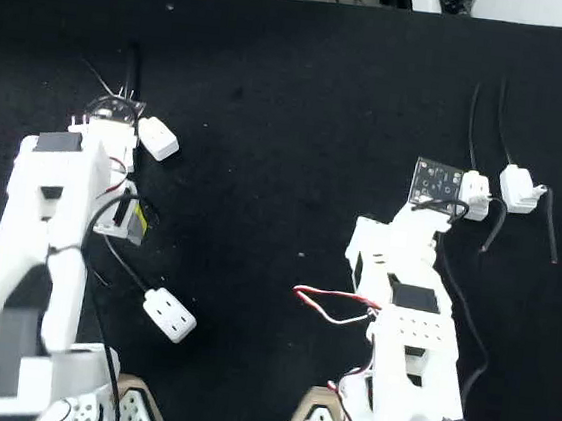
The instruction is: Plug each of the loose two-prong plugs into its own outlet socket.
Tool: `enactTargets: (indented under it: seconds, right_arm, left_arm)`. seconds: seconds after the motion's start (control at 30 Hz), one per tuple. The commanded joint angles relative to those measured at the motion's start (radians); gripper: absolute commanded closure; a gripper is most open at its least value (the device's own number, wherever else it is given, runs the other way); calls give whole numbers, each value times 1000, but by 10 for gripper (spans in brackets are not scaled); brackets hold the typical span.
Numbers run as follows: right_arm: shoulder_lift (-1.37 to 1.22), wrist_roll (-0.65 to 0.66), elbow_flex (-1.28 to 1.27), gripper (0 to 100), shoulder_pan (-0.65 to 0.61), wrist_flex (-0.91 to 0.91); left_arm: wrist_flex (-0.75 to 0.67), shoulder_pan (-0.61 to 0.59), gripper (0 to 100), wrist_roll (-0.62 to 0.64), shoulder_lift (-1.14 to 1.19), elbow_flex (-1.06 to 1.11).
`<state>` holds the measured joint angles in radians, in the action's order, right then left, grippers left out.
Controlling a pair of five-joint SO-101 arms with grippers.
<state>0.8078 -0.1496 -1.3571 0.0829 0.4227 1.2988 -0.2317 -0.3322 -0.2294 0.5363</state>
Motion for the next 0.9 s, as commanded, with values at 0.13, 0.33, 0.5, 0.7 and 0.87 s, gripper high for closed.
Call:
enactTargets:
  seconds: [0.13,0.33,0.5,0.7,0.87]
  right_arm:
    - [35,-9,59,716,15,-21]
    - [35,-9,61,716,17,-20]
    - [35,-9,61,716,17,-20]
    - [35,-9,59,716,17,-23]
    - [35,-9,59,716,17,-23]
  left_arm:
    - [270,71,784,-540,-187,117]
    - [199,94,784,-614,-149,246]
    - [26,174,784,-460,-117,337]
    - [-130,375,784,-167,-115,334]
    - [-302,522,784,23,-104,354]
